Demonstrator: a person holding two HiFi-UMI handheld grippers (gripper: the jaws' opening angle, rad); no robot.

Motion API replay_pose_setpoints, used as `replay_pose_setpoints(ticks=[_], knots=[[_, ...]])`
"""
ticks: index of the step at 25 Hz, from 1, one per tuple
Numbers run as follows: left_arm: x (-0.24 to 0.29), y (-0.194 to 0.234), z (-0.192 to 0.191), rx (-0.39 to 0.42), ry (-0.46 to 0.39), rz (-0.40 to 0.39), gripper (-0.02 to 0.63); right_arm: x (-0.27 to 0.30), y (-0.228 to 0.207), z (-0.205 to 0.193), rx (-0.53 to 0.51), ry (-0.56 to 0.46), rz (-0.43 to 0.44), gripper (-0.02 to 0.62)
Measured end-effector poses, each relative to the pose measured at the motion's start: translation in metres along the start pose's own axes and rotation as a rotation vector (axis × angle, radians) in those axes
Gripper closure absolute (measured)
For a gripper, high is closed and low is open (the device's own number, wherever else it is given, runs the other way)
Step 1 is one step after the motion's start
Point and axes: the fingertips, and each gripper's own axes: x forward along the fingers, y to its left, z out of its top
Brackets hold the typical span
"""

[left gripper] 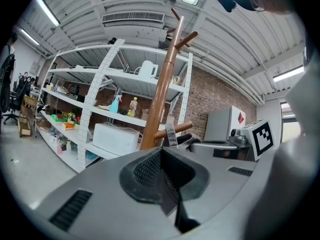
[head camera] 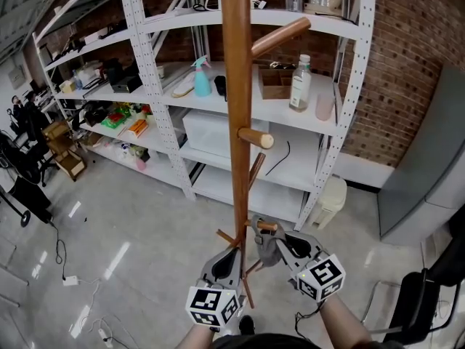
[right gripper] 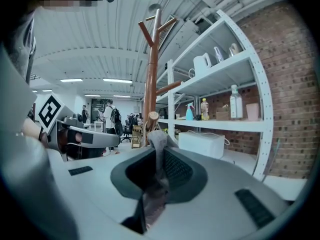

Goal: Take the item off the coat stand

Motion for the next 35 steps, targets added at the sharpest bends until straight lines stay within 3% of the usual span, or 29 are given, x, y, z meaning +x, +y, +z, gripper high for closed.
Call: replay_pose_setpoints(ticks=[12, 25, 35], knots=[[-0.018, -0.018, -0.003, 0.017, 0.008, 0.006, 0.600, -0.041, 0.008, 0.034, 0.010, -0.103, 0.003, 0.552], [-0.043, -0.054, -0.006, 0.040, -0.006, 0.014, 0.600, -0.091, 0.003, 0.030, 0.029, -0.136, -0.050, 0.552], [-0.076, -0.097, -0.016, 0.047, -0.010, 0.030, 0.600, -0.139, 0.024, 0.011, 0.050, -0.123, -0.027, 0.552]])
